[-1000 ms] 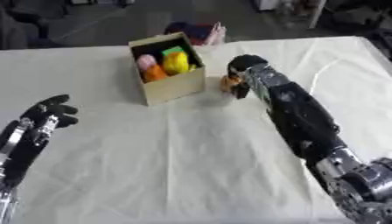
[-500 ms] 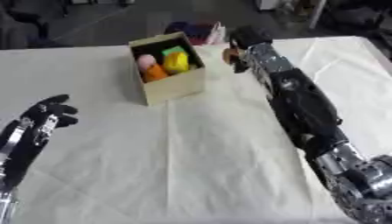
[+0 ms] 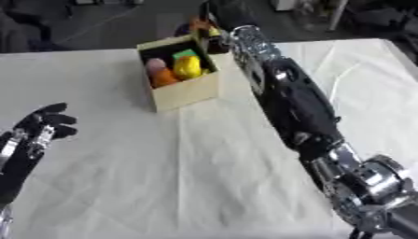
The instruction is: Pick up objects on the table and place them in the box.
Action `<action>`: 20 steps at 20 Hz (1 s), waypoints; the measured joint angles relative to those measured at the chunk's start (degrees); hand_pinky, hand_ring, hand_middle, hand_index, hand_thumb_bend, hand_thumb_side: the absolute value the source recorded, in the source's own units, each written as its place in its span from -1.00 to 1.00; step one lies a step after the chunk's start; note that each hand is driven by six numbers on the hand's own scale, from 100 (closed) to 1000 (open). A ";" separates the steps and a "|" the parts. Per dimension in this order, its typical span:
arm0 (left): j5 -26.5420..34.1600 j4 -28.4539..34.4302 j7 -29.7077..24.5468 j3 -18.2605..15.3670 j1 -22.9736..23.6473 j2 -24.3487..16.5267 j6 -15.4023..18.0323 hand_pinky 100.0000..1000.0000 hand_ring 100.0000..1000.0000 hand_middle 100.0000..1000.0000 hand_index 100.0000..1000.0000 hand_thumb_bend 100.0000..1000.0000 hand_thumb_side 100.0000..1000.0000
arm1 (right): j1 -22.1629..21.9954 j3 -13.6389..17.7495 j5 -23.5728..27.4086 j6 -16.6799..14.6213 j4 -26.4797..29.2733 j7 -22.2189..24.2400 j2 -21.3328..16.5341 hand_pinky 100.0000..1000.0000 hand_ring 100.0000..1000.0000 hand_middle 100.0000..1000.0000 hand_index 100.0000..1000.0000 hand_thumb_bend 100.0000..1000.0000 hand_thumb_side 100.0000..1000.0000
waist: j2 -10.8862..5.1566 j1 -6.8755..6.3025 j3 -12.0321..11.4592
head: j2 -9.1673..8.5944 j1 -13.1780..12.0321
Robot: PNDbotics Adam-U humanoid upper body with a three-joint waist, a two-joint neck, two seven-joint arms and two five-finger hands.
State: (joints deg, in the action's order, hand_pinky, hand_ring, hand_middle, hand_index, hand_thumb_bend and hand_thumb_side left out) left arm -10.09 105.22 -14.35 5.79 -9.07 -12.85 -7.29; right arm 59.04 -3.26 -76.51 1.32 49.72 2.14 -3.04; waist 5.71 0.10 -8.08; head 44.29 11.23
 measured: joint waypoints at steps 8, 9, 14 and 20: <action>0.16 0.00 -0.34 0.37 -0.12 0.29 0.05 0.61 0.34 0.30 0.78 -1.00 0.68 | -0.58 -2.12 -2.80 2.28 -3.17 -2.78 2.98 0.48 0.16 0.21 0.79 -0.53 -0.01 | 0.01 0.00 -0.80 | 0.00 0.90; 0.17 0.00 -0.34 0.38 -0.12 0.30 0.05 0.61 0.34 0.30 0.78 -1.00 0.68 | -0.59 -2.22 -3.73 2.94 -3.16 -3.56 3.00 0.48 0.17 0.24 0.81 -0.48 0.04 | 0.01 0.00 -0.75 | 0.00 0.95; 0.18 0.00 -0.34 0.38 -0.12 0.30 0.04 0.61 0.34 0.30 0.78 -1.00 0.69 | -0.67 -1.95 -6.69 4.72 -2.36 -7.34 3.10 0.49 0.16 0.26 0.82 -0.57 -0.01 | 0.01 0.00 -0.28 | 0.00 0.95; 0.14 0.00 -0.17 0.26 -0.08 0.30 -0.07 0.62 0.34 0.30 0.77 -1.00 0.69 | -1.44 -0.83 -4.05 3.80 1.42 -8.05 1.08 0.53 0.12 0.20 0.71 -1.00 -0.62 | 0.01 0.00 0.83 | 0.00 -0.04</action>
State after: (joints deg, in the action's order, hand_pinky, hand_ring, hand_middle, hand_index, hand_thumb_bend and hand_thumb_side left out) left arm -9.95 105.22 -14.52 6.05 -9.15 -12.55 -7.36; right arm 57.60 -4.08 -80.56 5.12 51.14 -5.91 -1.96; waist 5.72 0.10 -7.26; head 44.29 11.19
